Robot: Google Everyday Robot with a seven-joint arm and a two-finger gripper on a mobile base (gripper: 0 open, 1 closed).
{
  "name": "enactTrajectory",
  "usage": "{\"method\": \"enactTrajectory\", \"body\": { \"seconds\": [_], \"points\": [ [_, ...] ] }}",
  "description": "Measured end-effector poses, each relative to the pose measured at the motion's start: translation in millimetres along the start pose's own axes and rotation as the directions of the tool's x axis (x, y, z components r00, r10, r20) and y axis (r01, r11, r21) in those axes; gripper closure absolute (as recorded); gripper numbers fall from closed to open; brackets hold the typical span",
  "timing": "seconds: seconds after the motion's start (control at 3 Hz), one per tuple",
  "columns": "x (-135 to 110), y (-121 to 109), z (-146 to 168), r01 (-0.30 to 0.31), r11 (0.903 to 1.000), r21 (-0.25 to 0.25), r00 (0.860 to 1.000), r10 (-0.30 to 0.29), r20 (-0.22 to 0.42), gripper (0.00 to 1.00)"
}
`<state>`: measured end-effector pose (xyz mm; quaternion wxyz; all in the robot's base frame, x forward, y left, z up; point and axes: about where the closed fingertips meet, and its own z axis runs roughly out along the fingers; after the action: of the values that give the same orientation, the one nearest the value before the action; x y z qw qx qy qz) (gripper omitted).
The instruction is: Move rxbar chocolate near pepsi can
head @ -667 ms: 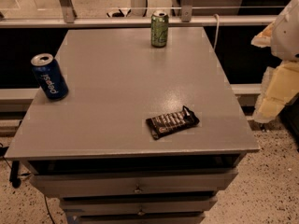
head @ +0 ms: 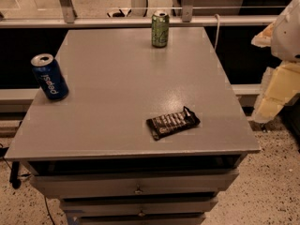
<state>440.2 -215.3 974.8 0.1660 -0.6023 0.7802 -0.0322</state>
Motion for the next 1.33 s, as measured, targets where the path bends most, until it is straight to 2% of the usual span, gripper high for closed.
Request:
{"method": "enactTrajectory", "body": {
  "seconds": [0.33, 0.67, 1.33],
  "points": [
    [-3.0, -1.1, 23.9, -0.021, 0.9992, -0.035, 0.998, 0.023, 0.061, 0.0],
    [-18.4, 5.5, 64.7, -0.012, 0.9953, -0.097, 0.991, 0.025, 0.135, 0.0],
    [-40.2, 26.2, 133.5, -0.023, 0.9788, -0.204, 0.973, 0.068, 0.219, 0.0]
  ]
}}
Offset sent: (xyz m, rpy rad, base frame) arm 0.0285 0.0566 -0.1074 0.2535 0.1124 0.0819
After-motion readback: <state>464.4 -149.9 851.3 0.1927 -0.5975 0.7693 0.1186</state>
